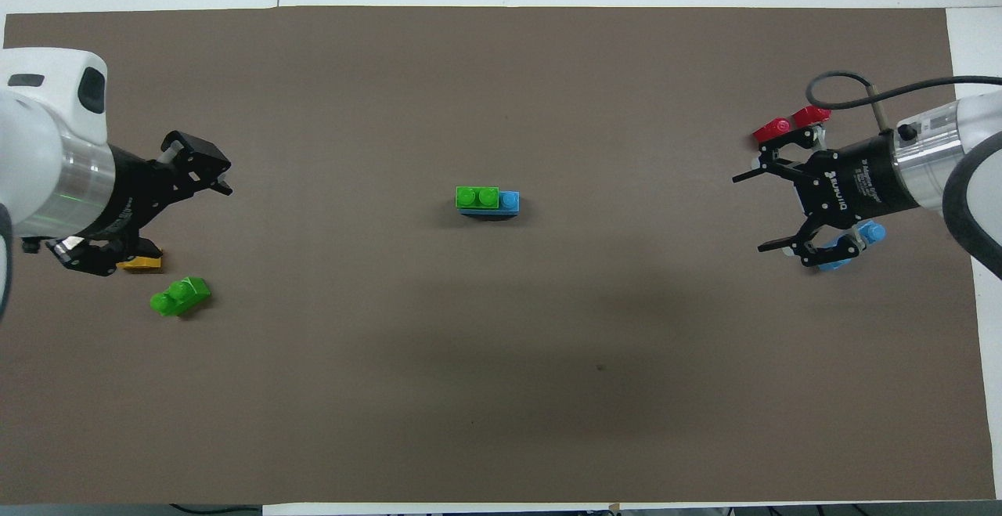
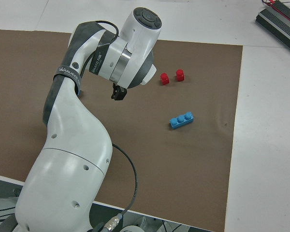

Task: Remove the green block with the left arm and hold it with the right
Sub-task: 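Move the left gripper and the right gripper toward the green-blue brick, then grasp the green end of the brick with the left gripper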

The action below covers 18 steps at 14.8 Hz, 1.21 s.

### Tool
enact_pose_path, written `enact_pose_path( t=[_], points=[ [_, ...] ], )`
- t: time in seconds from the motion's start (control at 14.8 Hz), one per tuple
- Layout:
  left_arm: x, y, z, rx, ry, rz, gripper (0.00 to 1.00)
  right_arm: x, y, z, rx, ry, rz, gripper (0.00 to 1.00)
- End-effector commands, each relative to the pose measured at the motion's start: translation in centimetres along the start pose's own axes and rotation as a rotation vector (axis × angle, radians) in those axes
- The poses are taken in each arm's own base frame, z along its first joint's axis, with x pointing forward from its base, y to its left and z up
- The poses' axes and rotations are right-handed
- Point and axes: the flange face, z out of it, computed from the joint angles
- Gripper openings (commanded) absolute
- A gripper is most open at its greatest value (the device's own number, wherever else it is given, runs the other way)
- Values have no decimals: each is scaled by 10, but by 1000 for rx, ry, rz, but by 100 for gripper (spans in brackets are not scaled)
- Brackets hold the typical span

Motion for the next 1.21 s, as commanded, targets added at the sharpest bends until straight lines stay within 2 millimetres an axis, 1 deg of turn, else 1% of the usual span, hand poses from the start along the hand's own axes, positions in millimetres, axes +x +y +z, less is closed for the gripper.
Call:
enact_pose_path(
  t=[0.0, 0.07, 0.13, 0.27, 0.4, 0.47, 0.54, 0.67, 0.74, 0.81, 0.88, 0.94, 1.01, 1.08, 1.15],
  points=[
    [-35, 14, 10, -63, 14, -255, 100, -15, -20, 34, 36, -73, 104, 90],
    [-47, 23, 14, -69, 5, -313, 100, -19, -26, 47, 46, -98, 132, 90],
    [-53, 30, 18, -85, -2, -378, 100, -22, -31, 61, 50, -128, 156, 90],
    [-63, 40, 25, -120, -11, -500, 100, -13, -37, 81, 73, -187, 207, 90],
    [-75, 59, 43, -113, -53, -573, 100, -20, -43, 101, 86, -213, 222, 90],
    [-82, 71, 55, -108, -59, -603, 100, -19, -45, 112, 91, -219, 236, 90],
    [-87, 83, 69, -97, -67, -621, 100, -16, -46, 122, 98, -223, 252, 90],
    [-92, 98, 90, -74, -81, -641, 100, -4, -50, 141, 100, -249, 288, 91],
    [-100, 106, 97, -67, -99, -647, 100, -2, -52, 147, 109, -266, 304, 91],
    [-102, 113, 103, -69, -107, -648, 100, -6, -55, 157, 110, -269, 305, 91],
    [-108, 121, 113, -58, -111, -646, 100, -5, -57, 163, 114, -276, 315, 91],
    [-116, 130, 121, -62, -113, -653, 100, 0, -60, 170, 123, -295, 340, 91],
    [-118, 135, 126, -62, -112, -665, 100, 2, -63, 173, 130, -308, 352, 91],
    [-127, 145, 139, -45, -110, -666, 100, -9, -67, 181, 127, -306, 340, 91],
    [-131, 155, 142, -46, -112, -673, 100, -16, -70, 187, 133, -298, 333, 91]
  ],
)
